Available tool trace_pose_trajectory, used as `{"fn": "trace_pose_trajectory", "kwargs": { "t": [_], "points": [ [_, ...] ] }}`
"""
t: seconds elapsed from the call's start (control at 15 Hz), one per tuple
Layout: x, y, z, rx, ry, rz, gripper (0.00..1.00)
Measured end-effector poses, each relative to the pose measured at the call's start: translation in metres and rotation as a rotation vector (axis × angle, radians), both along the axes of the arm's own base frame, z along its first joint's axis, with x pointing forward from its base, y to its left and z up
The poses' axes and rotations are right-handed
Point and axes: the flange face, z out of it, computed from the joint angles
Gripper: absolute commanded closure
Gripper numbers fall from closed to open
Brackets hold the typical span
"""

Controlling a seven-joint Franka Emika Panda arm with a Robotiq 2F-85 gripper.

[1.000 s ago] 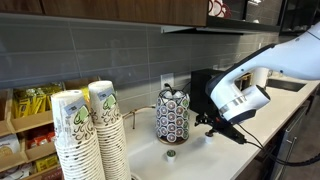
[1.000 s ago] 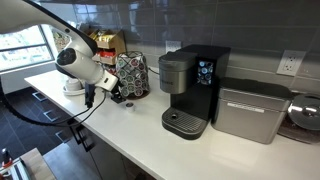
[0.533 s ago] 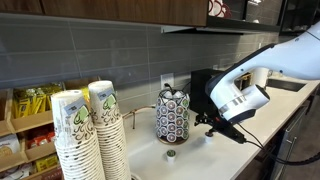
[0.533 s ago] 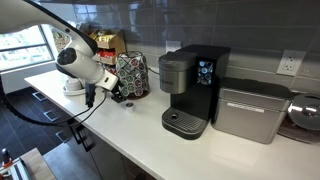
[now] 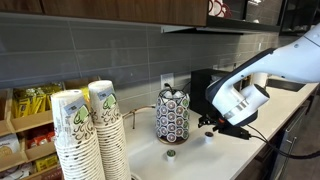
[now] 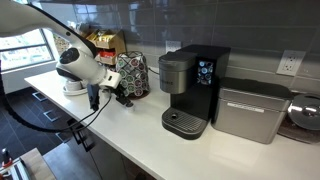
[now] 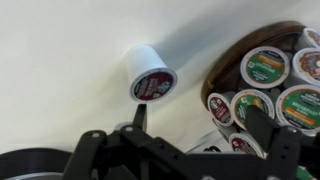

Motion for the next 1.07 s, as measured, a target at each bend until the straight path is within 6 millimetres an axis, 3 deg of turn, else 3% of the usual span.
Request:
{"fn": "trace_pose_trajectory", "kwargs": {
  "t": [0.4, 1.07],
  "points": [
    [-0.002, -0.016, -0.020, -0.131, 0.065, 0.126, 0.00],
    [0.001, -0.033, -0.022, -0.247, 0.102, 0.249, 0.00]
  ]
}}
